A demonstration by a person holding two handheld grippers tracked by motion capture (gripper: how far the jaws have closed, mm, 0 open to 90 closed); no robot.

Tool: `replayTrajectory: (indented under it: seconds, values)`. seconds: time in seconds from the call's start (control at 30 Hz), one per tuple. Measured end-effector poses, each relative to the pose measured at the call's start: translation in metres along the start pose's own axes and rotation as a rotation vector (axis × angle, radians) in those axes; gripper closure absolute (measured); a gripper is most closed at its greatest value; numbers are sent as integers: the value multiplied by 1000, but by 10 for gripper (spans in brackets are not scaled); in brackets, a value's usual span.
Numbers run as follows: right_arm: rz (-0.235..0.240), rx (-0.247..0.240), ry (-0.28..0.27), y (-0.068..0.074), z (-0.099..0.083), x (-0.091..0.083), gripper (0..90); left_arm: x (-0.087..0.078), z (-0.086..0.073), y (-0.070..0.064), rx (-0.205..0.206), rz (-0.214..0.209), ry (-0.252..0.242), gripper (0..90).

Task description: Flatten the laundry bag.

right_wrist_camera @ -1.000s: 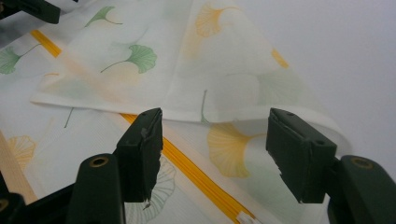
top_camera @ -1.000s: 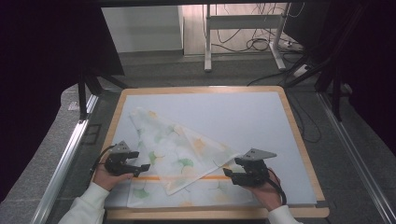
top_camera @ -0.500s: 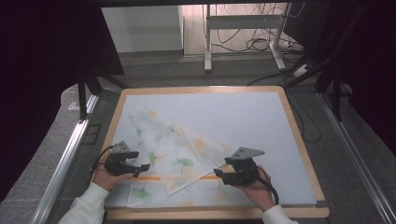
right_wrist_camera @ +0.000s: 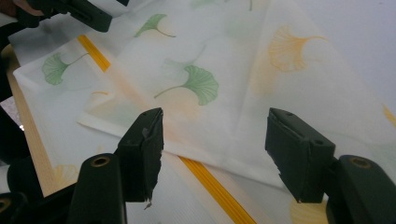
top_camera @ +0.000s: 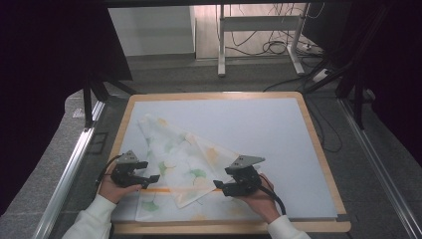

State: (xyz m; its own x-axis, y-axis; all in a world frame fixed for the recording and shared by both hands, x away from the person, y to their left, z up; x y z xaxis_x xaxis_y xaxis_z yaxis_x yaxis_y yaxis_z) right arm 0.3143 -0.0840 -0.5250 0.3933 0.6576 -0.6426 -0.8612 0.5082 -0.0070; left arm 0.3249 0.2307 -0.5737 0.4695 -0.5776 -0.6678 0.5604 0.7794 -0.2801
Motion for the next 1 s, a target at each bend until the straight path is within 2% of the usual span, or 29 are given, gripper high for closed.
replayTrajectory:
  seconds: [0.57,0.7,1.0]
  values:
    - [68,-41,19,23,15,24,377,0,0,0,3,-4,2,216]
    - [92,-44,28,32,18,32,381,0,0,0,3,-7,2,216]
    - [144,-84,65,54,21,50,384,0,0,0,2,-7,0,216]
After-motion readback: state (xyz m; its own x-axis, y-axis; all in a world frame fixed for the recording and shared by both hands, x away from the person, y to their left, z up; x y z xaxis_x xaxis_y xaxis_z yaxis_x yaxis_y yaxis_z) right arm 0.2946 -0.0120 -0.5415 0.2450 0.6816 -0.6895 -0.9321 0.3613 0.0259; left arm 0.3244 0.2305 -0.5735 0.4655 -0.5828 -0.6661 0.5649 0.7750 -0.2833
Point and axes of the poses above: each handheld gripper's, and its own axes: x roughly forward along the jaws, z roughly out of its top, y roughly to its left, the point moved 6 cm from there along x, roughly forward along the jaws, and after that the axes turned 9 degrees about -x, right-handed, at the moved point
